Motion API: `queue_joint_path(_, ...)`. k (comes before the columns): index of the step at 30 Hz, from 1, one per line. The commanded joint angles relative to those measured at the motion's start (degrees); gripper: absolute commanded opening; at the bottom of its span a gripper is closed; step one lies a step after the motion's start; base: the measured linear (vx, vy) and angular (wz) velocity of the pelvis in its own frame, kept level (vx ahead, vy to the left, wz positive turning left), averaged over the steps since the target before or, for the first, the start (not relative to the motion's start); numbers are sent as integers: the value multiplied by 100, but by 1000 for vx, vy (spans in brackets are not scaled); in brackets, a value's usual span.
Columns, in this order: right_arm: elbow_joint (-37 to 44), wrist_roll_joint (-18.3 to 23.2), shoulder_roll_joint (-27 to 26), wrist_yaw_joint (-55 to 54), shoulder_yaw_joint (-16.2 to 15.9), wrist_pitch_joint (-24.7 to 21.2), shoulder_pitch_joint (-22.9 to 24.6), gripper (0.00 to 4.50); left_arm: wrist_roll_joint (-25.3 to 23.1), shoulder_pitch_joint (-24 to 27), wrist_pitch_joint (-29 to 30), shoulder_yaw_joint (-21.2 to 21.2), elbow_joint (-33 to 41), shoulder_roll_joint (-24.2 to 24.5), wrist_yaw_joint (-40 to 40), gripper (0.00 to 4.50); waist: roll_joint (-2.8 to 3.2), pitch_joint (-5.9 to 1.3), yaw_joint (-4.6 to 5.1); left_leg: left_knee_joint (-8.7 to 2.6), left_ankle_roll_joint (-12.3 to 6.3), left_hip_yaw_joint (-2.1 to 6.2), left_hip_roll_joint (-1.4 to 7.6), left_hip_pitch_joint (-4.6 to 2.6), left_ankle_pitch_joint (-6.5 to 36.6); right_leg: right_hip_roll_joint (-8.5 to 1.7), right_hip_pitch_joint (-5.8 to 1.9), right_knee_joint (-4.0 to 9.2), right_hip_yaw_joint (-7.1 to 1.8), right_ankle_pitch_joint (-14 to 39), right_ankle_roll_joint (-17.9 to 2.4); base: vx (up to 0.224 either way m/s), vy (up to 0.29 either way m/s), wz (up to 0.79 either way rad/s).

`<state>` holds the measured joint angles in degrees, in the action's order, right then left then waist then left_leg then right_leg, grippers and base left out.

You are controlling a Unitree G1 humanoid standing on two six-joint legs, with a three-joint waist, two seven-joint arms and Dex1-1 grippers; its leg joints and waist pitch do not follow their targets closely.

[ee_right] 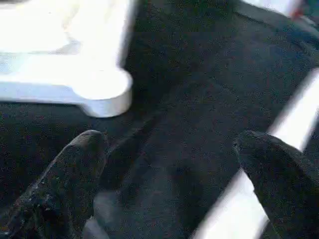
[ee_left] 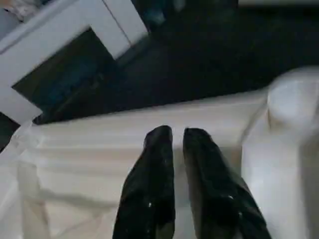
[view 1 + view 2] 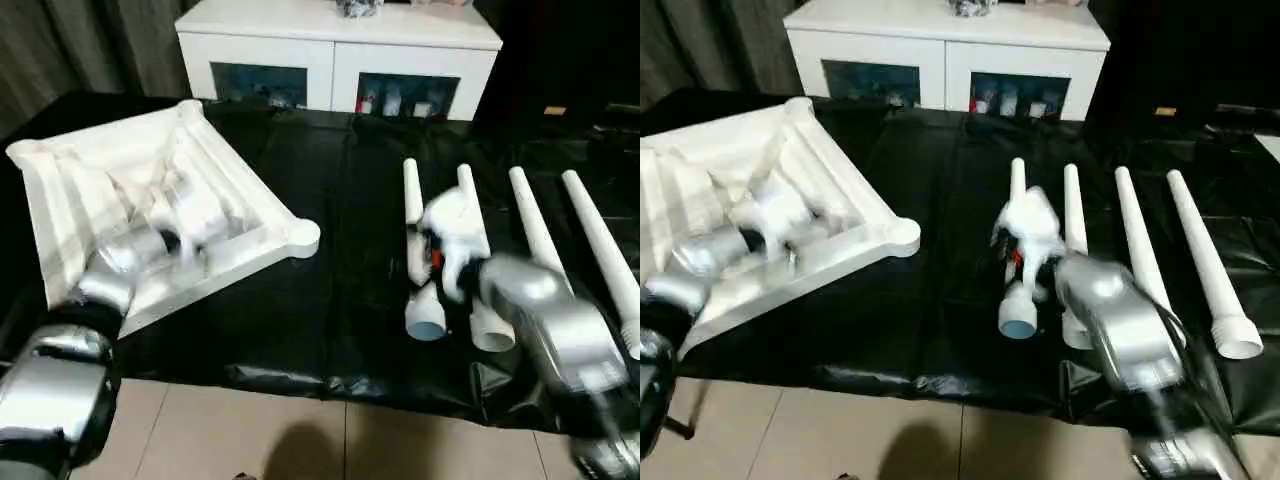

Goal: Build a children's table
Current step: Move to table, then pick table leg

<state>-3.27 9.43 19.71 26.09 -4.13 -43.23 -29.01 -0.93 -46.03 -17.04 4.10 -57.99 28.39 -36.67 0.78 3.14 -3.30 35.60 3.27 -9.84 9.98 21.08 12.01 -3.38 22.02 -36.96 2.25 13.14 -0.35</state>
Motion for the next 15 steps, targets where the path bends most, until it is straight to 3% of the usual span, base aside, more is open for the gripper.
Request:
queue_joint_path(1, -129, -37, 0, -184, 175, -187, -44, 450, 175, 124, 277, -78, 139, -34, -135, 108, 78, -386, 4, -456, 307, 97, 302, -126, 625, -475, -253, 349, -288, -666, -1675, 0, 0, 0)
queue_joint_path(2, -330, -75, -69, -317, 240, -306, -203, 450, 352, 299, 590, -133, 499, -51, -271, 108, 48, -395, 6, -452, 281, 97, 301, -111, 569, -492, -286, 324, -302, -755, -1653, 0, 0, 0)
queue_joint_path(3, -490, -104, -118, -429, 290, -378, -332, 450, 458, 455, 833, -158, 815, -48, -341, 121, -23, -391, 14, -467, 247, 91, 296, -96, 491, -487, -292, 332, -299, -770, -1636, 0, 0, 0)
queue_joint_path(4, -714, -102, -205, -602, 407, -498, -510, 450, 609, 668, 1176, -195, 1270, -39, -464, 137, -9, -399, 11, -455, 216, 91, 294, -95, 416, -493, -285, 338, -294, -738, -1630, 0, 0, 0)
queue_joint_path(5, -1141, -137, -274, -842, 539, -736, -801, 450, 938, 1084, 1817, -205, 2223, 19, -709, 140, -76, -386, 27, -469, 186, 80, 303, -83, 373, -494, -281, 346, -297, -686, -1637, 0, 0, 0)
queue_joint_path(7, -1482, -210, -260, -953, 526, -852, -1002, 450, 1328, 1492, 2383, -124, 3242, 131, -996, 154, -59, -386, 52, -468, 229, 88, 328, -85, 374, -512, -269, 327, -285, -425, -1663, 0, 0, 0)
queue_joint_path(8, -1601, -226, -257, -981, 520, -886, -1070, 450, 1489, 1650, 2575, -73, 3640, 186, -1114, 168, -18, -375, 49, -464, 245, 73, 329, -95, 346, -501, -242, 331, -291, -403, -1653, 0, 0, 0)
queue_joint_path(11, -1856, -263, -206, -901, 372, -1243, -1245, 450, 2013, 2036, 3125, 128, 4646, 399, -1417, 190, -51, -362, 34, -462, 206, 47, 297, -93, 265, -440, -237, 329, -285, -534, -1595, 0, 0, 0)
queue_joint_path(12, -2097, -213, -222, -800, 346, -1428, -1356, 450, 2488, 2360, 3586, 359, 5497, 649, -1686, 190, -113, -359, 0, -465, 183, 35, 304, -91, 226, -456, -244, 307, -288, -577, -1590, 0, 0, 0)
queue_joint_path(13, -2132, -202, -225, -782, 345, -1452, -1371, 450, 2547, 2403, 3641, 392, 5610, 683, -1722, 197, -96, -376, -15, -465, 187, 68, 311, -77, 171, -479, -262, 279, -283, -599, -1605, 0, 0, 0)
queue_joint_path(15, -2366, -55, -288, -583, 372, -1540, -1441, 450, 2739, 2563, 3825, 512, 6012, 744, -1741, 218, -96, -345, -7, -459, 168, 21, 284, -79, 195, -424, -230, 314, -287, -525, -1575, 0, 0, 0)
